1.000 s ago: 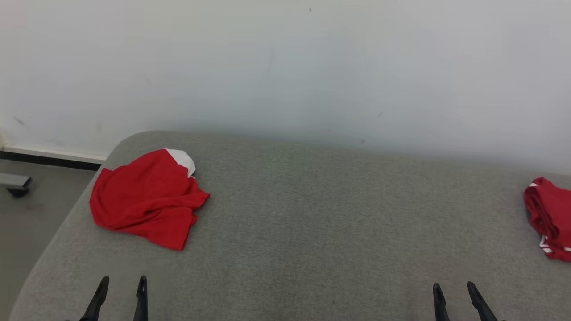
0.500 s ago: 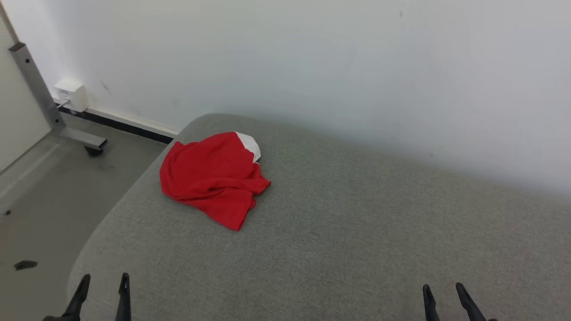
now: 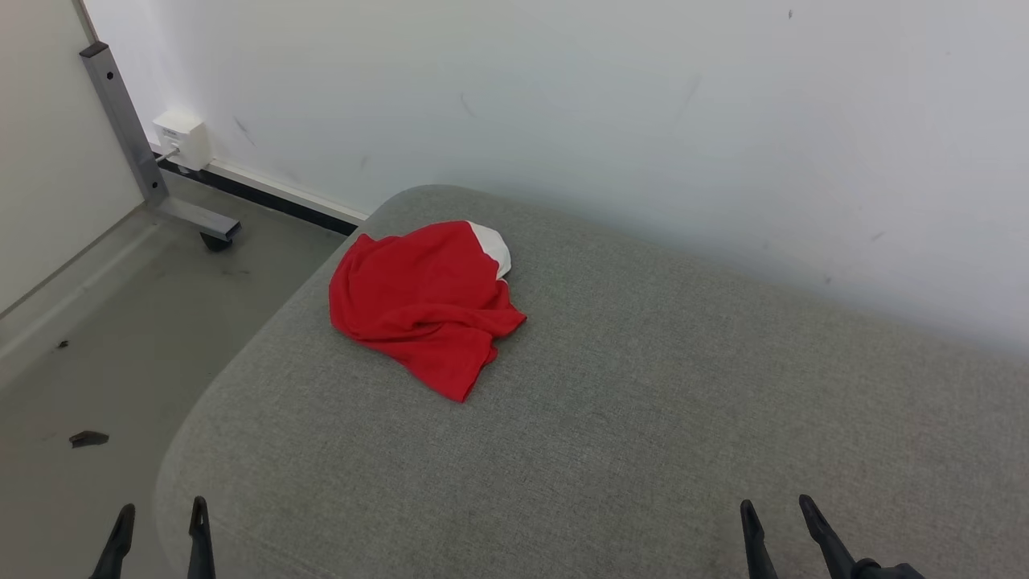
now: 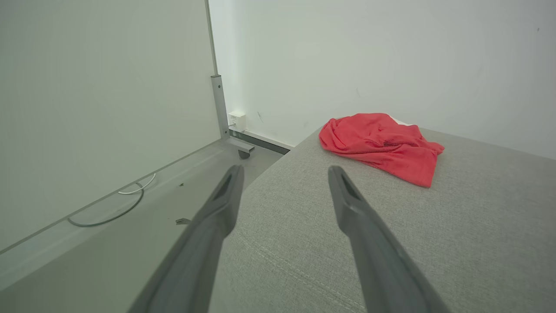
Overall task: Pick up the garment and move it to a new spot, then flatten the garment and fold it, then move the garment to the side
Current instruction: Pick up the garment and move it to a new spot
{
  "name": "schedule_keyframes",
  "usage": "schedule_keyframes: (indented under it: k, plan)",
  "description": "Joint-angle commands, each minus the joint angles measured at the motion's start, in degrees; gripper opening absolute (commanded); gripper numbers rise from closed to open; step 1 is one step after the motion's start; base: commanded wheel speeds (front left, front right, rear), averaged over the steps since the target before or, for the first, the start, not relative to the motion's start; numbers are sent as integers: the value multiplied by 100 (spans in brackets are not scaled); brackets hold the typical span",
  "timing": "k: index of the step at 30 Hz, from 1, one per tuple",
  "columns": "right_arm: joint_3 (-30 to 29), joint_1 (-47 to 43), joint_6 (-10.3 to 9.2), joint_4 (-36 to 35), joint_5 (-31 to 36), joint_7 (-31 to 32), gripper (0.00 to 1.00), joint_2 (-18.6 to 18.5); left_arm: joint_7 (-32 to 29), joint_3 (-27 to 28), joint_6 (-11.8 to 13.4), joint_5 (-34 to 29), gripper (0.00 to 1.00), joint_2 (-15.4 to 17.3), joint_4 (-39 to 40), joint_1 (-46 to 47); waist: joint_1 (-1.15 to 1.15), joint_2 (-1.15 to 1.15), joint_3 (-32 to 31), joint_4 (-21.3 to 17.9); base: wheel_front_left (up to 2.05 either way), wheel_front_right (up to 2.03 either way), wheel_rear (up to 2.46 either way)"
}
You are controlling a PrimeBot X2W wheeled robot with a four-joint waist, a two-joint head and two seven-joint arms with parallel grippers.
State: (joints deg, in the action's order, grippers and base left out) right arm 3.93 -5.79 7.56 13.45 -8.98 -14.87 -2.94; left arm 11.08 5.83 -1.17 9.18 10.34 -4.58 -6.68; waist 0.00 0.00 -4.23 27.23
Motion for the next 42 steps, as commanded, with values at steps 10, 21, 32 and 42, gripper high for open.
schedule_keyframes:
  k: [10,21,32,42]
  plan:
    - [-324,-131,-12,-55,115,1,100,-57,-25,-83,-98,145,100,109,-211,654,0,0,153,-438,0,0,0]
    - [-674,240,-12,-484,217,212,100,-456,-39,-54,-267,304,100,501,-531,2442,0,0,1156,-1497,0,0,0]
    - [-1279,572,-12,-1049,261,224,100,-686,-229,117,-333,516,100,1053,-1311,4307,0,0,2268,-2561,0,0,0]
    - [-1398,635,-12,-1240,258,268,100,-806,-553,33,-485,710,100,1433,-2817,5086,0,0,2533,-2825,0,0,0]
